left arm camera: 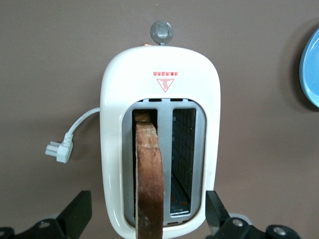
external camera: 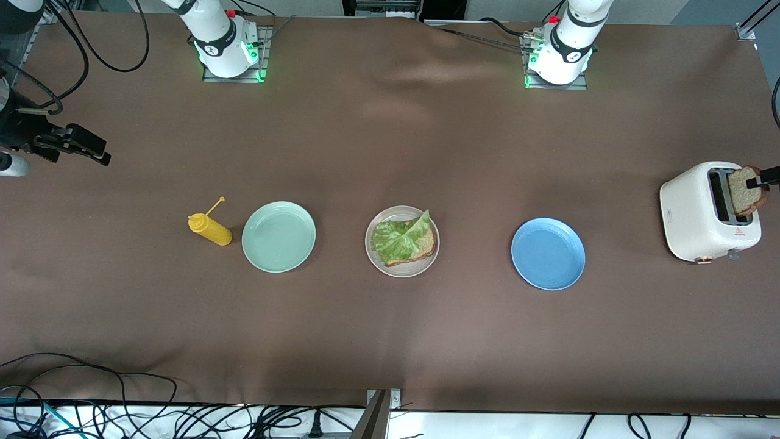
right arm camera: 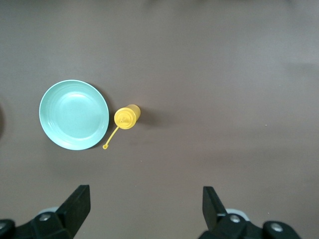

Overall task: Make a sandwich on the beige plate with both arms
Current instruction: 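Grasp the toast slice in the toaster and lift it with the left gripper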

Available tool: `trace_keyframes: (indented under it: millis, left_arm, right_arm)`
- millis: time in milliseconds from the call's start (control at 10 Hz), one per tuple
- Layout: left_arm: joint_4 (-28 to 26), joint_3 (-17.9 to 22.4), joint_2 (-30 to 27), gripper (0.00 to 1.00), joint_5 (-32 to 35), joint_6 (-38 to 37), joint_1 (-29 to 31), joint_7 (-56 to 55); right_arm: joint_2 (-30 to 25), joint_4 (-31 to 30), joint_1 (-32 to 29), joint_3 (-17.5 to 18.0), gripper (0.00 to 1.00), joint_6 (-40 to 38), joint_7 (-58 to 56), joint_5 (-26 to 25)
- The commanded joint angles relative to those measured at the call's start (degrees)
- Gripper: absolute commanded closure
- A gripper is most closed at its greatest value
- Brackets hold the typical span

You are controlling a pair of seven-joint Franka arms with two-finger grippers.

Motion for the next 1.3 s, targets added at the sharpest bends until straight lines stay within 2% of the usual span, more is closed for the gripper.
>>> trace_keyframes:
  millis: [0,100,300,400,500,600,900,1200]
  left_arm:
    - [0.82,-0.73,0.76,0.08,-0.85,-0.42,1.55,3.21]
    - [0.81,-0.73,1.46,0.21,-0.85,-0.42,2.25,3.39]
    - [0.81,-0.73,1.99,0.63,-0.85,-0.69,2.96,5.49]
    - [0.81,-0.73,1.99,0.77,-0.94,-0.69,2.96,5.85]
    - [1.08,-0.90,1.99,0.96,-1.02,-1.38,2.96,5.77]
    - [1.51,-1.17,1.73,1.00,-1.03,-2.35,2.61,4.90]
    - [2.31,-2.39,0.42,1.00,-1.11,-3.32,2.26,4.45]
    - [9.05,-5.38,-0.47,1.00,-1.20,-14.61,1.99,0.07]
  right_arm:
    - [-0.49,0.40,-0.27,-1.08,0.00,-1.33,-0.85,1.20]
    - [-0.41,0.57,-0.27,-1.78,0.00,-2.29,-1.03,1.37]
    - [-0.41,1.18,-0.27,-1.78,0.00,-2.48,-1.03,1.38]
    - [-0.41,1.19,-0.27,-1.78,0.00,-2.48,-1.03,1.38]
    - [-0.32,1.19,-0.27,-1.78,0.00,-2.48,-1.03,1.38]
    - [-0.40,1.27,-0.27,-1.87,0.00,-2.48,-1.03,1.38]
    - [-0.32,1.45,-0.27,-2.14,0.00,-2.56,-1.03,1.38]
    - [-0.32,1.54,-0.27,-2.14,0.00,-2.56,-1.03,1.38]
